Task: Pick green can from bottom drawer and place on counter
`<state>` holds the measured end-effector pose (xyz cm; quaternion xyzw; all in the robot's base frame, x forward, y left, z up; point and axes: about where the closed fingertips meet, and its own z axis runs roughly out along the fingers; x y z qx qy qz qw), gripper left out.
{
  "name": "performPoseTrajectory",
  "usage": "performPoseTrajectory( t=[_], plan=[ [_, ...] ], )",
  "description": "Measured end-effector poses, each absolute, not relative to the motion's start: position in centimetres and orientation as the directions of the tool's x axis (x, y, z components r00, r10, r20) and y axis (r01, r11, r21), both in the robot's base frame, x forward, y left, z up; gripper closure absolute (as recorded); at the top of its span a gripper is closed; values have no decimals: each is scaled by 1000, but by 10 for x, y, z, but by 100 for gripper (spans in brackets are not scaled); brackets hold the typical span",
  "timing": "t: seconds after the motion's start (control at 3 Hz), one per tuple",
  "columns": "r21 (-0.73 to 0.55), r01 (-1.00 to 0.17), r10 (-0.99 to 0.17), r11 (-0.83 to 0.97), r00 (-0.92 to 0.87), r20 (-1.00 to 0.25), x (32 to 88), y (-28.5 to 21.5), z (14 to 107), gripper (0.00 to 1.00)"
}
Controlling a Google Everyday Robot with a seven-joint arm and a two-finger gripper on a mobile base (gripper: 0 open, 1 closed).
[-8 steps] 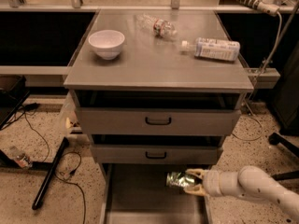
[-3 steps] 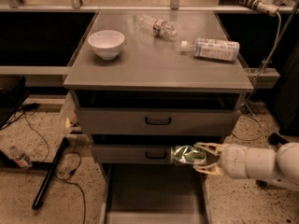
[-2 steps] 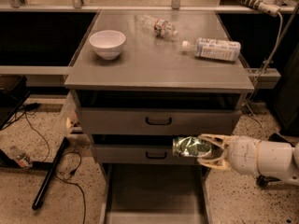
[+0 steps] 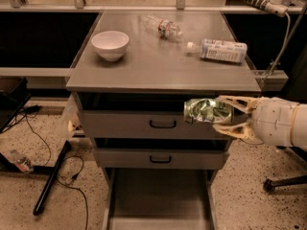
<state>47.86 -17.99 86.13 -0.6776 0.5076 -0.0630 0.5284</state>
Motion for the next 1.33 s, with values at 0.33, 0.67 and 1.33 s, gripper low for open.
performPoseTrajectory(
  t=[0.33,0.67,1.33],
  plan=[
    [-780,-621,-754,74,477,-451,479,-180,861,100],
    [-785,-616,-744,55,500,-444,499,-169,865,100],
    [-793,-608,-711,31,544,-446,596,-131,886,100]
  ],
)
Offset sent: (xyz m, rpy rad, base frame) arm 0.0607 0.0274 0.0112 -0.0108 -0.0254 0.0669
